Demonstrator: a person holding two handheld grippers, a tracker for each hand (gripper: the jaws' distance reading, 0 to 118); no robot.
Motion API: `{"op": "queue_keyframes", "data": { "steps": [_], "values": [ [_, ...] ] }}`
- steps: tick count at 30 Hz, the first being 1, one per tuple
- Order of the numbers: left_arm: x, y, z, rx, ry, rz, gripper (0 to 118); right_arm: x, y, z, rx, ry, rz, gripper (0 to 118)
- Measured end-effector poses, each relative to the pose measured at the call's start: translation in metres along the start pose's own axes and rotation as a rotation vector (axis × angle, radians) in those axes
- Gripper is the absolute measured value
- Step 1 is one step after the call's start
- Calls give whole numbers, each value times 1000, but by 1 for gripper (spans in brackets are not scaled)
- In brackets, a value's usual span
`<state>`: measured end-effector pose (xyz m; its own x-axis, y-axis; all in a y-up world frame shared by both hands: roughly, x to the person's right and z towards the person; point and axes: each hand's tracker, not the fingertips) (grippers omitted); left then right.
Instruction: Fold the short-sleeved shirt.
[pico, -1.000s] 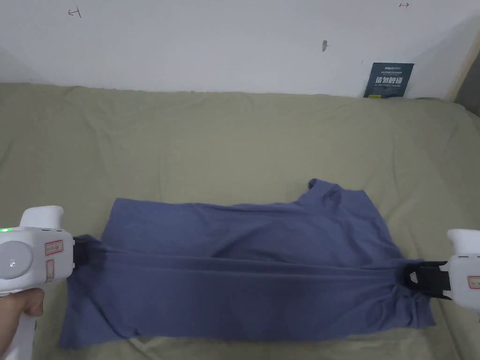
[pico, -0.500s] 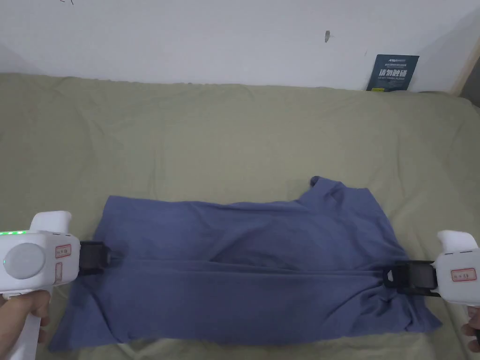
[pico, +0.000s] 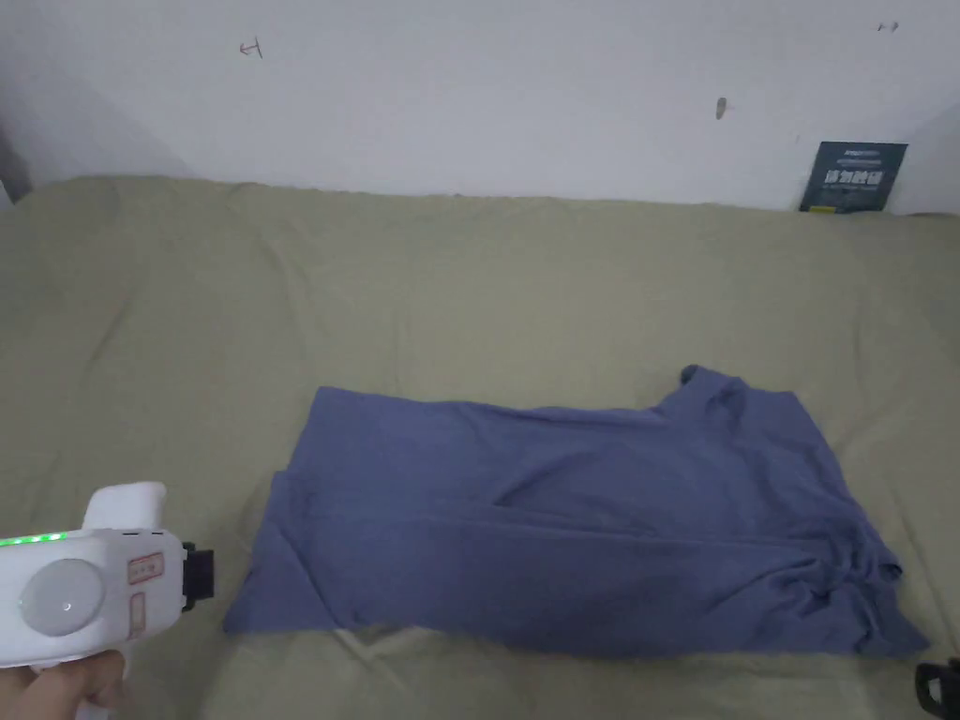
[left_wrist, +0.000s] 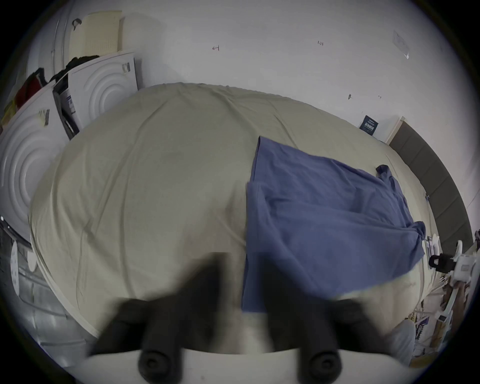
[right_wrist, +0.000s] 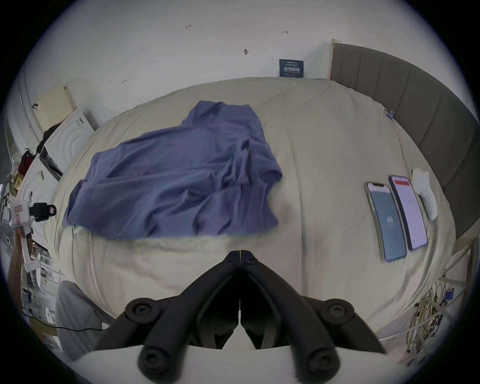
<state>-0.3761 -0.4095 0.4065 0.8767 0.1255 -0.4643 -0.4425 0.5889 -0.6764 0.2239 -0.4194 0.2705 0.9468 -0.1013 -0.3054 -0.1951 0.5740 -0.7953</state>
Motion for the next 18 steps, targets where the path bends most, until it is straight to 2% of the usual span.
{"op": "queue_keyframes", "data": {
  "steps": [5,6,7,8,9,11,15,18],
  "values": [
    [3,-10,2,-22,-58,31,0,-3,-13,3,-3,4,-13,1],
    [6,-8,0,-33,-95,33,16,-2,-13,3,0,10,-20,1],
    [10,-7,-2,-45,-115,43,73,-2,-12,3,2,16,-28,1],
    [11,-5,-7,-33,-108,40,116,-2,-12,3,4,22,-36,1],
    [16,-2,-15,-62,-95,10,117,-2,-9,2,3,30,-35,1],
    [27,4,-22,-3,-75,-30,116,-4,-7,1,5,28,-26,1],
    [40,4,-59,-99,-26,-26,116,-4,-1,-3,8,40,-29,1],
    [38,5,-75,-139,38,-62,106,-1,5,-11,7,40,-30,1]
  ]
}}
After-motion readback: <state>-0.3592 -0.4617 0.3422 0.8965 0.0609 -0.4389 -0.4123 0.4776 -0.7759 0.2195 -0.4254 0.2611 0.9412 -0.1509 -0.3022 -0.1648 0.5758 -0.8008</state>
